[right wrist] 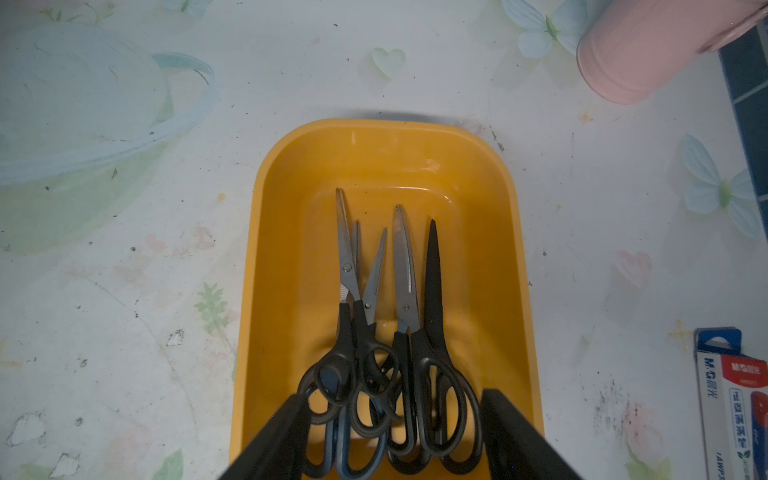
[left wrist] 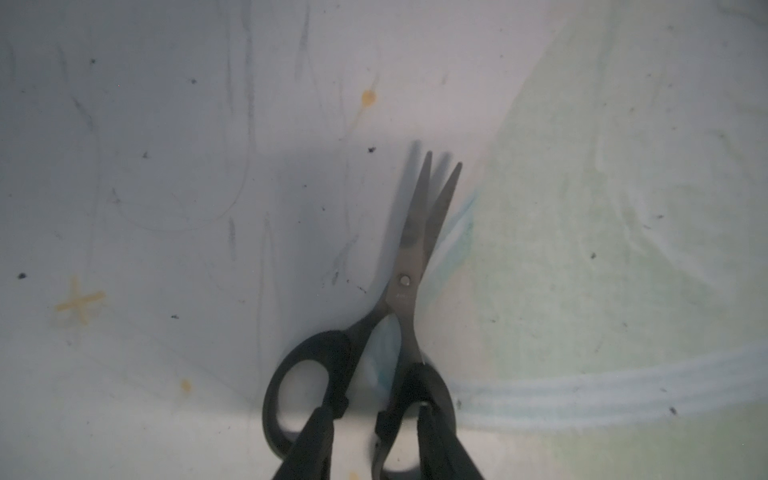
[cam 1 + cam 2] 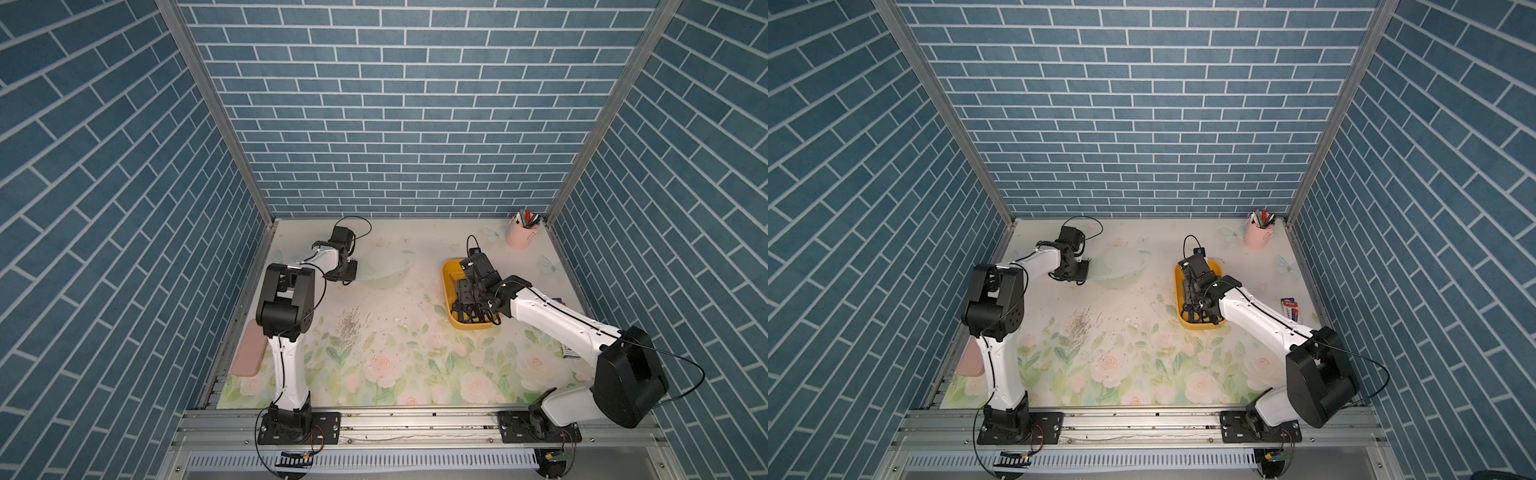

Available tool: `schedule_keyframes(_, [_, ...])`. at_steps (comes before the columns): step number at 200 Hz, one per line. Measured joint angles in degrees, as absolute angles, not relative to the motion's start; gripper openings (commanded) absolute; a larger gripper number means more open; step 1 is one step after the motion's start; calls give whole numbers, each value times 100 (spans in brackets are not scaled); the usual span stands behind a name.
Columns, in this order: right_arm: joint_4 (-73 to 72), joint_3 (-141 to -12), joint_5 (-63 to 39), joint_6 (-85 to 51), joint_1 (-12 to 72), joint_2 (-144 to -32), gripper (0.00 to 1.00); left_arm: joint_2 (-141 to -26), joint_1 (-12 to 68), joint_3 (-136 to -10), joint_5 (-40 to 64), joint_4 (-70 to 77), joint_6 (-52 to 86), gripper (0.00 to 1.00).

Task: Put the scissors into the storage box
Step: Move the scissors to the center of the board.

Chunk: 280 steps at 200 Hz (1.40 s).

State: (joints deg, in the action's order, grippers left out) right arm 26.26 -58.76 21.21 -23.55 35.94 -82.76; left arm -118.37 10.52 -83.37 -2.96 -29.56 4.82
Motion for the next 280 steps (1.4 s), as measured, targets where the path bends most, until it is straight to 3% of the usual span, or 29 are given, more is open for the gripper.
schedule_keyframes(116, [2611, -5876, 2121, -2355, 3594, -8298, 69, -11740, 1039, -8333, -403, -3011, 565, 43])
schedule_keyframes(156, [2611, -5876, 2123, -2355, 3594, -8298, 69, -11896, 1035, -8331, -349, -2930, 561, 37])
schedule_keyframes(205, [2611, -5876, 2121, -2355, 3594, -8300, 69, -11900, 1037, -8300, -250, -2814, 565, 16])
schedule_keyframes(248, [2613, -5876, 2121, -2355, 3594, -8344, 69, -11883, 1037, -8307, -231, -2705, 556, 11])
schedule_keyframes(280, [2611, -5876, 2123, -2353, 3594, -8344, 69, -11856, 1037, -8265, -233, -2617, 554, 14])
